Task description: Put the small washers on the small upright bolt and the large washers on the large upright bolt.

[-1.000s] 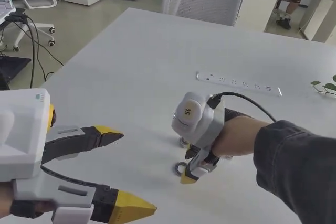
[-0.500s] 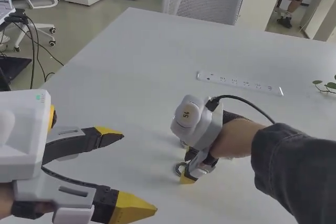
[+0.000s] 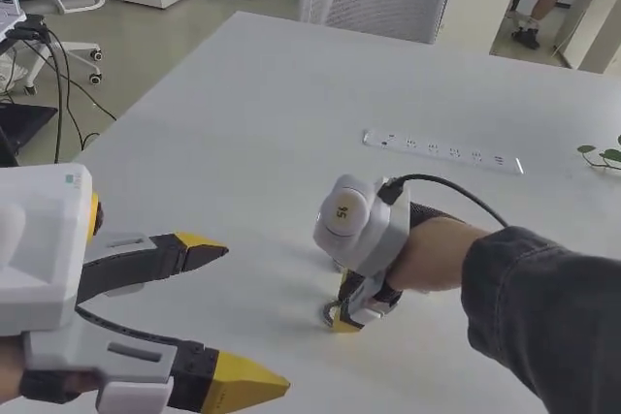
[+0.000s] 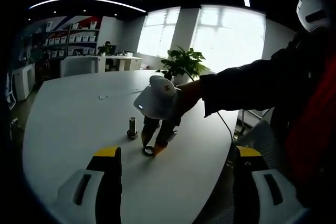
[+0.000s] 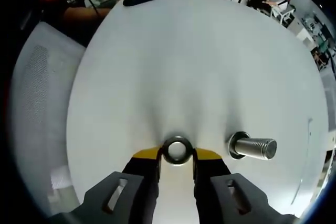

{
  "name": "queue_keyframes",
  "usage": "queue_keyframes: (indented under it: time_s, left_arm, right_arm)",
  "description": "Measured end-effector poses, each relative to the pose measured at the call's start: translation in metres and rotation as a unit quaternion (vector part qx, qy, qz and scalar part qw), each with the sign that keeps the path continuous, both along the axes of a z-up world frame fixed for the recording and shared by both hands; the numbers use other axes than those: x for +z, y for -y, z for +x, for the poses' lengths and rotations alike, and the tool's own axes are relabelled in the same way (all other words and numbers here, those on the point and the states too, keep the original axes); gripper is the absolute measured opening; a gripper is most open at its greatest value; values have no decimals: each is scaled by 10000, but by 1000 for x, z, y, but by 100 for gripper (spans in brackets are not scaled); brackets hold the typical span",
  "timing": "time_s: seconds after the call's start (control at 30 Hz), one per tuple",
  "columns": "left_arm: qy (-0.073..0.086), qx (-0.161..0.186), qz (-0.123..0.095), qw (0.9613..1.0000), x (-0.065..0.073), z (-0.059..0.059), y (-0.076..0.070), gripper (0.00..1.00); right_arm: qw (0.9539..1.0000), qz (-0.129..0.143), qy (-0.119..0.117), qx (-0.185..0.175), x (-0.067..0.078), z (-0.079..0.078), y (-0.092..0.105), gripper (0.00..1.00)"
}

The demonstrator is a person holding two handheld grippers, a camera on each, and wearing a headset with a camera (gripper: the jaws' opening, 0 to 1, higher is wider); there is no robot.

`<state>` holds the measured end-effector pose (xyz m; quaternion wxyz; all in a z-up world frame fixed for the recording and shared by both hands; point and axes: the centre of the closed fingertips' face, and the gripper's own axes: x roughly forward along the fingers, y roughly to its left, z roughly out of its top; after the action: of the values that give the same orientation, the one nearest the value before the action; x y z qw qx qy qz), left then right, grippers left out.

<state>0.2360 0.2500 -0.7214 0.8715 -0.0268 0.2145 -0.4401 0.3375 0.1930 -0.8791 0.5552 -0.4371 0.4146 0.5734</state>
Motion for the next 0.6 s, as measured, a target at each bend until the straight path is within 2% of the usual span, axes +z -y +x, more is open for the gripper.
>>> queue_keyframes:
  time_s: [0.2, 0.6]
  left_arm:
    - [-3, -4, -6, 10000, 0, 0, 1, 88]
    - [6, -51, -10, 10000, 0, -1, 3, 87]
  right_arm:
    - [10000, 63, 2, -31, 0, 0, 0, 24]
    - [10000, -16, 10, -63, 4, 1, 9, 23]
